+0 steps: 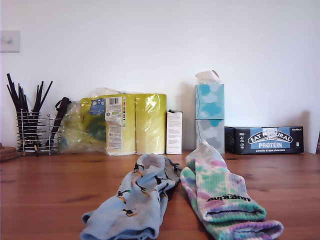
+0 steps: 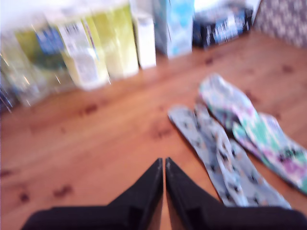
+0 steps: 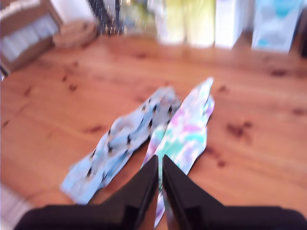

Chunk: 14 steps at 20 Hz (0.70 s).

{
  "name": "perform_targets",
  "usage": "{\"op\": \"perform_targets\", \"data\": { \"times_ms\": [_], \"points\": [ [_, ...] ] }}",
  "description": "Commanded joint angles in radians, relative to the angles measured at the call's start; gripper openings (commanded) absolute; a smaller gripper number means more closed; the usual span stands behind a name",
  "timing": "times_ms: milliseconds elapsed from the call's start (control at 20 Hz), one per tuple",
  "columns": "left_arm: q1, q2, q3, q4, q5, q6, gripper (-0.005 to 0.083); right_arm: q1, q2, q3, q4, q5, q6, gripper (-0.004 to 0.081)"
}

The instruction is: Pair up the socks based on colour and pattern, by placing each sock on top of its pair

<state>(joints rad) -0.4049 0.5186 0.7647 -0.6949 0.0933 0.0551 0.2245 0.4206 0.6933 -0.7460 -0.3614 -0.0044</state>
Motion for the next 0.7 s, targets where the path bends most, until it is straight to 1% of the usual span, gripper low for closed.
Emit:
{"op": "perform_targets", "data": {
  "times_ms": [0, 100, 200, 650],
  "points": [
    [-0.001, -0.004, -0.011, -0.046, 0.012, -0.006, -0.0019, 0.005, -0.003, 0.036, -0.062, -0.026, -0.002, -0.0013],
    [-0.001, -0.002, -0.011, -0.107, 0.026, -0.015, -0.0019, 0.005, -0.003, 0.064, -0.108, -0.029, 0.005, -0.0012],
    [-0.001, 0.006, -0.011, -0.138, 0.026, -0.014, -0.0019, 0.005, -0.002, 0.068, -0.11, -0.02, 0.004, -0.0013],
    [-0.001, 0.011, -0.011, -0.147, 0.026, -0.014, -0.0019, 0.005, 0.0, 0.068, -0.112, -0.021, 0.004, -0.0012]
  ]
}}
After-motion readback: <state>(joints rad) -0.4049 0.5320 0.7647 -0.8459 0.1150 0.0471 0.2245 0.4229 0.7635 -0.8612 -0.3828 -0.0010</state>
